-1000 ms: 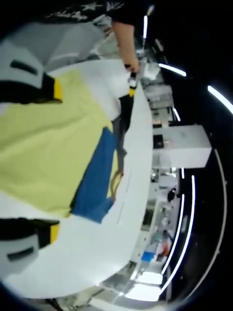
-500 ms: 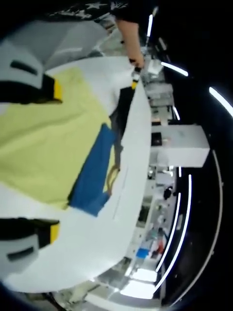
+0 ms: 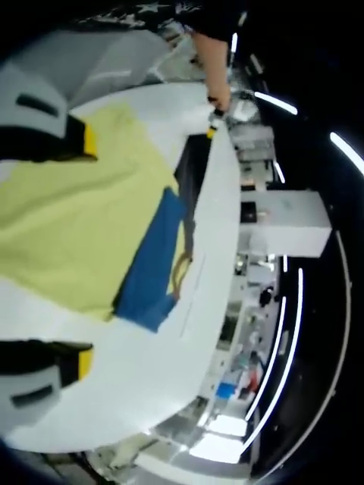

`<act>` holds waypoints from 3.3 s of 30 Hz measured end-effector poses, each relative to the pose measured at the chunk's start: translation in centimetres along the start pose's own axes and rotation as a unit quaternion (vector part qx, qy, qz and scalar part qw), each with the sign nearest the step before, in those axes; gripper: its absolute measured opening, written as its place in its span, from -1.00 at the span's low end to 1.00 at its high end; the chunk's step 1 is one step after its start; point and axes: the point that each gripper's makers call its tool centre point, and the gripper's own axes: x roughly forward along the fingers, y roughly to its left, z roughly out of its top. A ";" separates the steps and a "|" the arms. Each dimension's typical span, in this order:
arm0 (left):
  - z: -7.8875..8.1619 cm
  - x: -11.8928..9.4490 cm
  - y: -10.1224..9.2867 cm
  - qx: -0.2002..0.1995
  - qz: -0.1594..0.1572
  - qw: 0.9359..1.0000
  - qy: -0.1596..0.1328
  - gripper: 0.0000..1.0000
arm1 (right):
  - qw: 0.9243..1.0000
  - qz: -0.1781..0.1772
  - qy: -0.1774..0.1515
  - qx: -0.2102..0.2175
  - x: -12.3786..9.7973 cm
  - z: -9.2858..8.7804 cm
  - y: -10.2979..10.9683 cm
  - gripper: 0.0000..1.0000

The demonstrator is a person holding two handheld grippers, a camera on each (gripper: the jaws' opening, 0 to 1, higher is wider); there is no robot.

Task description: Fold the garment on the visible template until the final outline fits inside the template.

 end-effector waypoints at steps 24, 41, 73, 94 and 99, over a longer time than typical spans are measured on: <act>-3.3 1.2 3.1 0.008 0.024 1.000 0.014 -0.43 | 1.000 0.001 0.010 -0.009 0.1 -0.2 0.4 0.98; -5.7 2.6 3.4 -0.051 0.039 0.998 0.022 -0.54 | 1.000 0.017 0.016 -0.014 -0.2 -0.4 0.8 0.98; -3.3 1.3 1.4 -0.088 0.021 0.996 0.007 -1.00 | 0.999 0.044 0.010 -0.008 -0.2 -0.5 2.0 0.98; 3.2 -1.0 -5.5 -0.061 -0.065 0.995 -0.048 -1.00 | 0.998 0.059 0.012 -0.019 -1.0 -0.8 2.9 0.98; 4.6 -1.7 -7.6 -0.049 -0.089 0.993 -0.062 -1.00 | 0.998 0.060 0.010 -0.018 -1.0 -0.8 3.0 0.98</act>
